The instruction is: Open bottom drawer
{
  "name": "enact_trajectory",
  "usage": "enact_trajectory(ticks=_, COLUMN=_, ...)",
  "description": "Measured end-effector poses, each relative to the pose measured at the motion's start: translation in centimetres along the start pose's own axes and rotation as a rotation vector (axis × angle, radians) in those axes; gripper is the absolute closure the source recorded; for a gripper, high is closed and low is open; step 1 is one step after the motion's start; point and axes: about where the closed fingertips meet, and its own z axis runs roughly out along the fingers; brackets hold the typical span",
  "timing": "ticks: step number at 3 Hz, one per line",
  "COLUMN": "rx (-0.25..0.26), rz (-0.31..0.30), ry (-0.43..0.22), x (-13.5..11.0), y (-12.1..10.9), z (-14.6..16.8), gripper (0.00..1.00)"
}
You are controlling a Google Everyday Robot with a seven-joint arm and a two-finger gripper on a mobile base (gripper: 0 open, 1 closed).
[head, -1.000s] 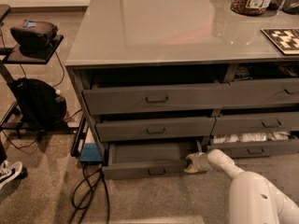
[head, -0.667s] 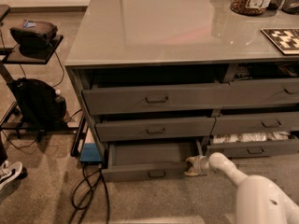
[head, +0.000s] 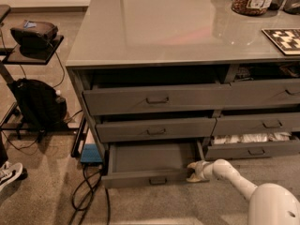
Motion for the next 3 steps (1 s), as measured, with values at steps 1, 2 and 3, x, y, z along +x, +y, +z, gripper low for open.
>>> enact_trajectory(ticks=1, rx=0.004, rz=-0.004, ry=-0.006, x=0.0, y=1.0, z=-0.4, gripper=1.0)
enact_trajectory(ticks=2, rx=0.007, rz=-0.002, ry=-0.014, x=0.0, y=2.6, z=-1.2, gripper=1.0)
enact_trajectory(ticks=3, rx=0.007, rz=-0.002, ry=-0.014, x=-0.1, y=2.6, z=-1.2, gripper=1.0)
